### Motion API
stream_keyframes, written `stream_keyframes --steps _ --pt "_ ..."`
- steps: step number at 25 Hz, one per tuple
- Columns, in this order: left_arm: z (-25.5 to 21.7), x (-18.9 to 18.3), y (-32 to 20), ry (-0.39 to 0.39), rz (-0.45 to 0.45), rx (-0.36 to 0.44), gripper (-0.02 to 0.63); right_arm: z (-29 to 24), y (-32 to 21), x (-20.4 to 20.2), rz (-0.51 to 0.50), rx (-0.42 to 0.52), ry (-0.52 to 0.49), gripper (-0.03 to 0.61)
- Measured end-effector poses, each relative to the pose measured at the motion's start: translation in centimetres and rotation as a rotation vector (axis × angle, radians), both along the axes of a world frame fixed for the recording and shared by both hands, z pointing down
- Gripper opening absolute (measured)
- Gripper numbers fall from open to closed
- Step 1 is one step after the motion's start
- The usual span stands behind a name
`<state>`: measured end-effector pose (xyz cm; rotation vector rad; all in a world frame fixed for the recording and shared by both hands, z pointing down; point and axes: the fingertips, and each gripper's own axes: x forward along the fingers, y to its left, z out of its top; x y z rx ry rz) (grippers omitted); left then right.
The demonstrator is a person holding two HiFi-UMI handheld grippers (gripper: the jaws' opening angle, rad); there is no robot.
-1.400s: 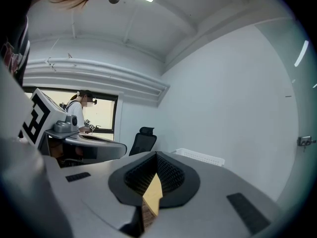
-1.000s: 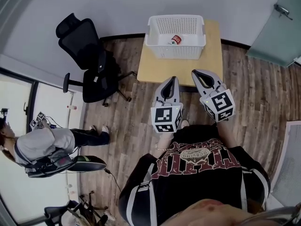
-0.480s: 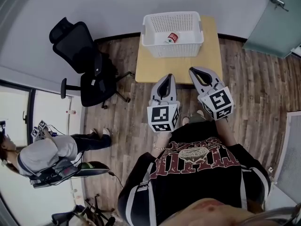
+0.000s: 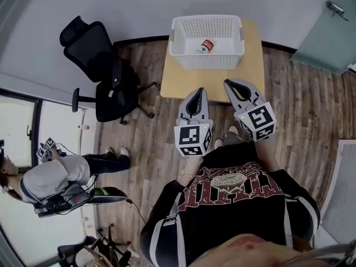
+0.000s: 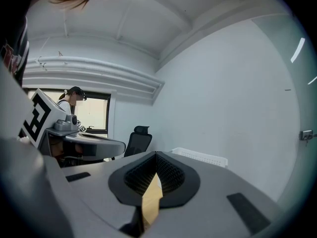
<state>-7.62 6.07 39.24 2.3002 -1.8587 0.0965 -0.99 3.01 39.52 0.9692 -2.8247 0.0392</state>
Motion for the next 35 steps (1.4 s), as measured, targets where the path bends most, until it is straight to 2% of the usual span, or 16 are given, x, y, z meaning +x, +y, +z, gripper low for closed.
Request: stream_keyframes --steps 17,26,35 --pt "-0.8 0.7 -7.1 0.01 -0.097 -0.019 0.048 -1.1 -7.8 0.4 -0.099 -0.007 0.012 0.017" --pt "-0.8 0.4 -8.9 0.009 -0.148 -0.01 0.048 -0.8 -9.7 -0.1 -0.158 -0.005 0.01 0.017" --pt "-0.4 1.3 -9.6 0.017 -0.189 -0.001 0.048 0.0 -10.9 1.3 -0.192 -0.003 0.037 0.017"
